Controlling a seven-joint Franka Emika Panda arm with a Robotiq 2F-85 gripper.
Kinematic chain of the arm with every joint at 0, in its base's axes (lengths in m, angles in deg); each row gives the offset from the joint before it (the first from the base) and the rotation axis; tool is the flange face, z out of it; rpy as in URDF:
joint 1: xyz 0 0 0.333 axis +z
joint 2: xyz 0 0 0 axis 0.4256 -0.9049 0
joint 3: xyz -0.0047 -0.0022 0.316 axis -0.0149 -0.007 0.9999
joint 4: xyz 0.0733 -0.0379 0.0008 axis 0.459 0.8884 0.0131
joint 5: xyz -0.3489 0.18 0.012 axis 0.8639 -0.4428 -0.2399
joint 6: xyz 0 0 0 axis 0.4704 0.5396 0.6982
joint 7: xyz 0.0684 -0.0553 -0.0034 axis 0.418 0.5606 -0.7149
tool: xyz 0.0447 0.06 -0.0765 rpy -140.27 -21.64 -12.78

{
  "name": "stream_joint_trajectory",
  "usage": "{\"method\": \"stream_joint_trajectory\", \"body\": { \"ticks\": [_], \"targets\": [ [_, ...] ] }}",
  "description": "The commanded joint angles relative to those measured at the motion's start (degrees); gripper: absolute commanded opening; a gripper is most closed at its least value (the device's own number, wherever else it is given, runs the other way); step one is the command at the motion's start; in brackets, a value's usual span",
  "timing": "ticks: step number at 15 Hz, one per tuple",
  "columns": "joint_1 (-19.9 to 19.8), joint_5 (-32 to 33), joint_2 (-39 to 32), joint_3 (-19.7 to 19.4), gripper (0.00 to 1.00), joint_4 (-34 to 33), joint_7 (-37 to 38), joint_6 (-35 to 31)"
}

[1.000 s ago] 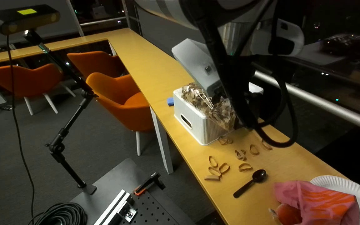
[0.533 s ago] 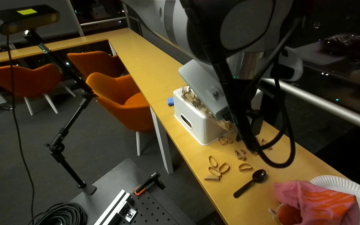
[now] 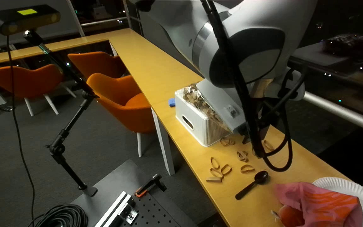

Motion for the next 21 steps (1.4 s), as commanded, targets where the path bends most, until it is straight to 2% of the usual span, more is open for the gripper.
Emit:
{"method": "stream_joint_trajectory", "body": {
  "ticks": [1,13,15,19,21],
  "targets": [
    [0.55,-1.04,-4.3,-0.67,1.0,-3.64,-1.81,-0.12],
    [3.26,-0.71,-8.67,2.09,1.0,-8.58,-8.14,-2.2],
    [4.08,0.57,-8.27,2.47,1.0,-8.74,-6.69,-1.16],
    [7.89,9.64,-3.83,3.2,1.0,-6.27,1.29,2.77],
    [9.97,17.84,-1.13,3.5,1.0,-5.65,6.0,6.45]
  ]
}}
